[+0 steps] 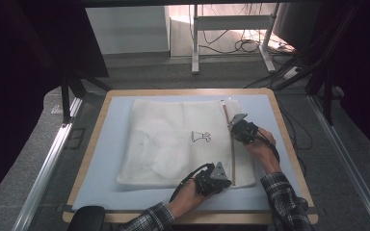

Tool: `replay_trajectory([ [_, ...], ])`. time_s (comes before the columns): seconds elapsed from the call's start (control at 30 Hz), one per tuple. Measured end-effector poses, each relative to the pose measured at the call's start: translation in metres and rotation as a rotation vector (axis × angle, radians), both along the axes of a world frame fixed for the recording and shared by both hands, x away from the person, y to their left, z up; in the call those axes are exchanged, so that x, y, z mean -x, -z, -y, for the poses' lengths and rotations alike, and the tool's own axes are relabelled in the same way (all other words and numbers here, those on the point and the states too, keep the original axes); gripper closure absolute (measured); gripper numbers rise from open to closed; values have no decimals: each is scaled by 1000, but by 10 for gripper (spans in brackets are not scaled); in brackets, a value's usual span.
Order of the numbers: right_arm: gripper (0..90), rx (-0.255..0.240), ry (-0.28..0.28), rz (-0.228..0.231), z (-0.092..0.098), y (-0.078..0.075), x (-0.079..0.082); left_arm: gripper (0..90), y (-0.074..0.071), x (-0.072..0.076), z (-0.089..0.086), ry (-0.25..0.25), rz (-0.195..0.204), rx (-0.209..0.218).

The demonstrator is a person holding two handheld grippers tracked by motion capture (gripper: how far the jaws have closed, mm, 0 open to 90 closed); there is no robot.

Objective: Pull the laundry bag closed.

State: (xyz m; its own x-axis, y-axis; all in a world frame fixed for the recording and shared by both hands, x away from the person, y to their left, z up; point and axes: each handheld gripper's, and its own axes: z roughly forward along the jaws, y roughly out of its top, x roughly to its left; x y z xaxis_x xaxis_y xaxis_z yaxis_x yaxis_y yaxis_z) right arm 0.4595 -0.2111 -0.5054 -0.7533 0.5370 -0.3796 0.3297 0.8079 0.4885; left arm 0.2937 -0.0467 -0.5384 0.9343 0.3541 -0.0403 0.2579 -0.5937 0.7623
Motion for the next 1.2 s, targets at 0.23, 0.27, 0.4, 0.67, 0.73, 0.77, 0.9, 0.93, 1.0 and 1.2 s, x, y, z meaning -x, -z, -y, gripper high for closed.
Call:
replay_trajectory([
  [0.23,853,4,13,7,-2,1,-7,898,0,0,0,0,0,-1],
  [0.27,853,4,13,7,-2,1,-7,898,0,0,0,0,0,-1],
  [0.4,853,7,20,10,-3,1,-11,898,0,0,0,0,0,0],
  [0.67,853,15,30,17,-6,1,-18,898,0,0,0,1,1,-2],
  [0.73,853,16,26,18,-6,1,-19,898,0,0,0,0,1,0],
  [0.77,853,15,26,18,-6,1,-20,898,0,0,0,0,0,0],
  [0.9,853,15,35,20,-6,1,-25,898,0,0,0,1,2,-5],
  [0.93,853,12,38,19,-6,1,-26,898,0,0,0,-1,0,1],
  [1.0,853,13,39,20,-7,1,-29,898,0,0,0,0,-1,0],
  [1.2,853,6,49,22,-7,2,-34,898,0,0,0,1,-3,0],
])
